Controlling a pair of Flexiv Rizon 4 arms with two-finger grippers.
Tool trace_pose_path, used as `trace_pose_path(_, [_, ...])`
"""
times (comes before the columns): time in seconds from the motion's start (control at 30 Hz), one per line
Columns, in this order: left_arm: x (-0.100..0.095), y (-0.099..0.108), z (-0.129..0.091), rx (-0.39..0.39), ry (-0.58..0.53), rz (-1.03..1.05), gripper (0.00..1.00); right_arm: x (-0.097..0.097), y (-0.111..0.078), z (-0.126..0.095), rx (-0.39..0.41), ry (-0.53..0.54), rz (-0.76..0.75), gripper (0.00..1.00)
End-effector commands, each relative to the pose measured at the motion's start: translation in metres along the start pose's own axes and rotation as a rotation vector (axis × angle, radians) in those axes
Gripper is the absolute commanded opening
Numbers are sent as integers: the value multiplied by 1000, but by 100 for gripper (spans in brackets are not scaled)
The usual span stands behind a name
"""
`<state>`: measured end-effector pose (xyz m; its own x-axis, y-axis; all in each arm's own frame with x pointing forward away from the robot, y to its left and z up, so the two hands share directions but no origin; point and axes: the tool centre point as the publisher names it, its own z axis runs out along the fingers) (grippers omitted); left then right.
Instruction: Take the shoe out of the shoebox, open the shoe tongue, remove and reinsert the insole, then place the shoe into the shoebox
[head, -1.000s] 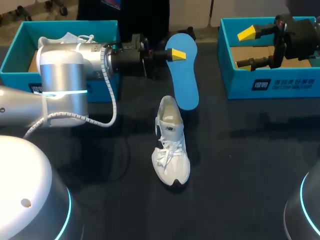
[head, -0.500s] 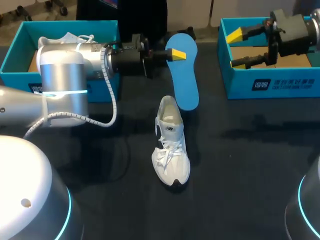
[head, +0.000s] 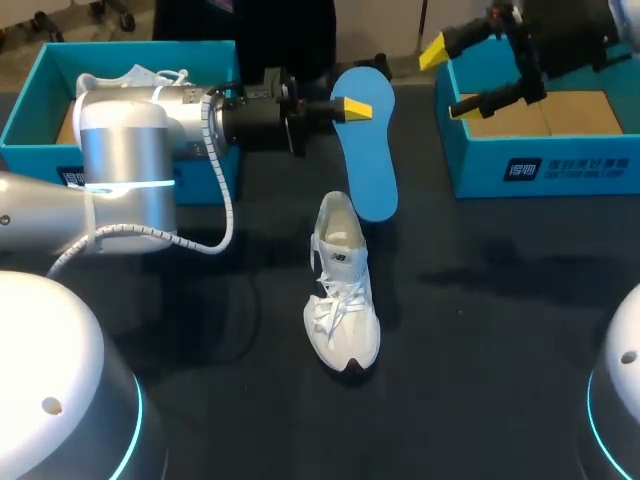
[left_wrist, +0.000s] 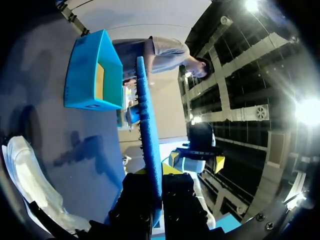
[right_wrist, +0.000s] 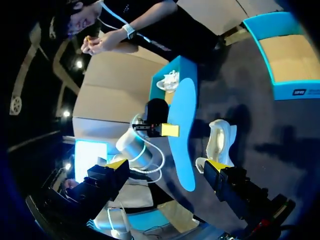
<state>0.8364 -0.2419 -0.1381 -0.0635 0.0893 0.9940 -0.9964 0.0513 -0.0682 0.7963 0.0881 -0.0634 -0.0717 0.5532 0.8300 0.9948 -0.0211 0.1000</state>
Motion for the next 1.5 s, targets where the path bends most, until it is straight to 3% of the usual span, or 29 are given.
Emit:
trace_pose_path(0.03, [0, 0, 0, 1, 0, 0, 0, 2, 2, 0, 6, -62, 2, 100])
trace_pose_path(0.33, [0, 0, 0, 1, 0, 0, 0, 2, 2, 0, 6, -62, 2, 100])
trace_pose_path(0.47, [0, 0, 0, 1, 0, 0, 0, 9, 10, 0, 3, -279, -26, 100])
trace_pose_path(0.7, [0, 0, 0, 1, 0, 0, 0, 20, 18, 6, -15, -428, -94, 100])
trace_pose_path(0.83, [0, 0, 0, 1, 0, 0, 0, 28, 19, 6, 20, -572, -94, 100])
trace_pose_path(1.07, [0, 0, 0, 1, 0, 0, 0, 48, 19, 9, -29, -674, -110, 100])
trace_pose_path(1.17, [0, 0, 0, 1, 0, 0, 0, 52, 17, 10, -23, -725, -139, 100])
trace_pose_path(1.27, [0, 0, 0, 1, 0, 0, 0, 59, 15, 11, 8, -841, -119, 100])
trace_pose_path(1.5, [0, 0, 0, 1, 0, 0, 0, 66, 12, 9, 15, -948, -110, 100])
